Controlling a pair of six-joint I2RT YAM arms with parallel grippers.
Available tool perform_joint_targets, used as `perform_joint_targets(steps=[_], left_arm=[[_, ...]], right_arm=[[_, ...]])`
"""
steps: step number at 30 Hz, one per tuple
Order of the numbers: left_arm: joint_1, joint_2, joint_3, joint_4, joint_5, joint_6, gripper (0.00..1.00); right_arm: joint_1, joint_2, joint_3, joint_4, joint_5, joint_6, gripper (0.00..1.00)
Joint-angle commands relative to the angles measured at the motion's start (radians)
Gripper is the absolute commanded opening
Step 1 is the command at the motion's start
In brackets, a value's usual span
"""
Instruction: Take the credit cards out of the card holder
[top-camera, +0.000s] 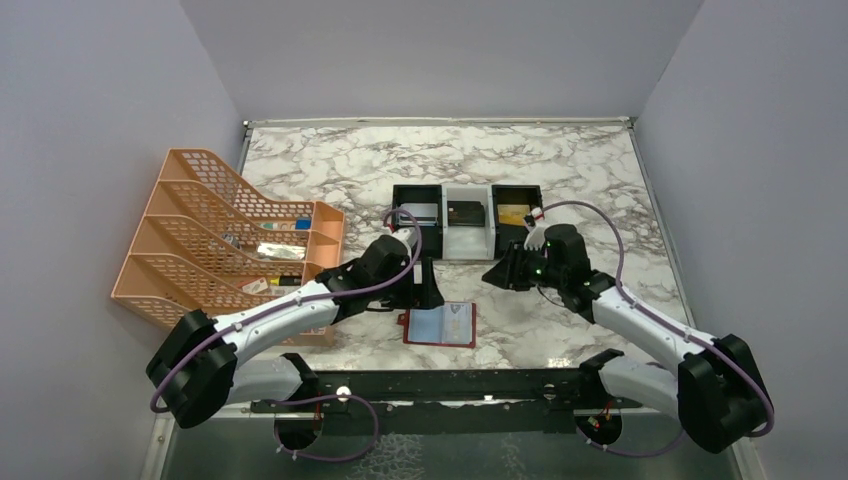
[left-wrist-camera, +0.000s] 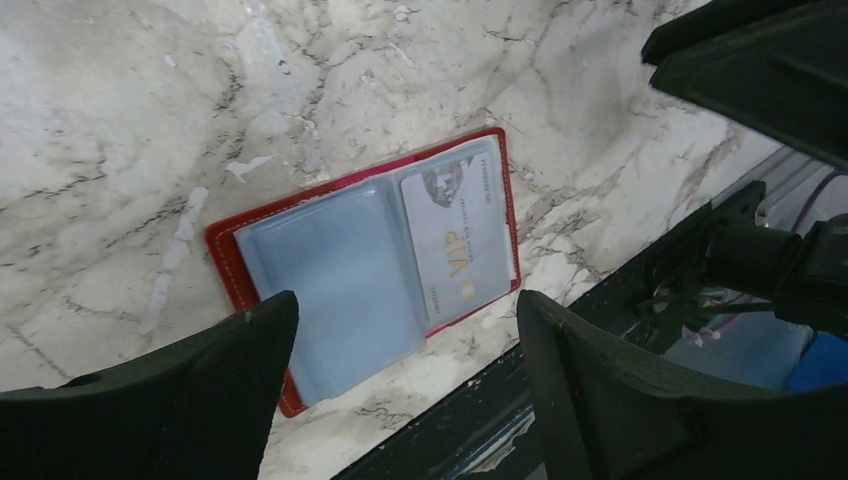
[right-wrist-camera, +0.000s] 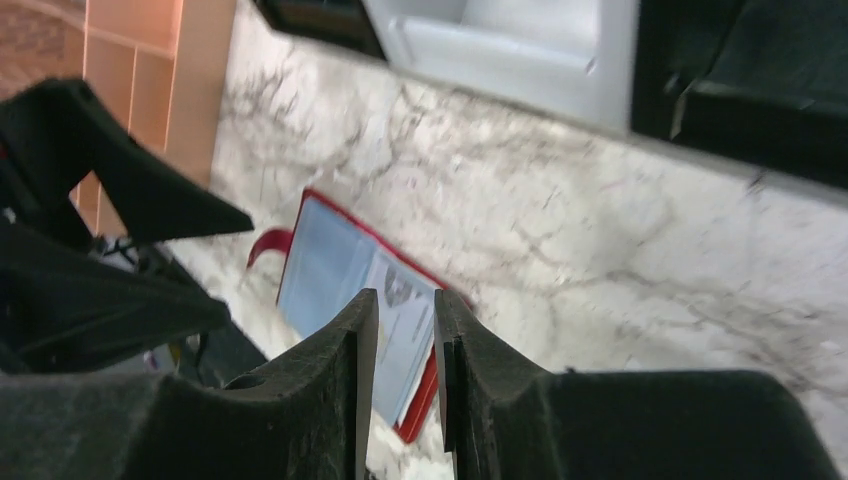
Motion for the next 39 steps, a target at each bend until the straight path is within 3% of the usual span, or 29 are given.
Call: perform_joint_targets(steps=[1, 15, 21, 35, 39], left_arm=[[-0.034, -0.002, -0.035, 0.157, 0.028, -0.059, 0.81], [-0.139, 0.046, -0.123, 0.329, -0.042, -0.151, 0.76], [-0.149, 0.058, -0.128, 0.373, -0.031, -0.161, 0.73], [-0.179, 0.152, -0.126, 0.457, -0.034, -0.204, 0.60], [-0.192, 0.190, -0.104, 0.438, -0.034, -0.187, 0.54]], right_arm=[[0.032, -0.060, -0.052, 0.020, -0.121, 0.030, 0.28], [0.170, -0.027, -0.132, 0.063, -0.147, 0.058, 0.28], [0.203, -0.139, -0.151, 0.035, -0.049, 0.092, 0.26], [0.236, 0.068, -0.126, 0.121, -0.159, 0.075, 0.25], [0.236, 0.111, -0.100, 0.100, -0.111, 0.047, 0.25]])
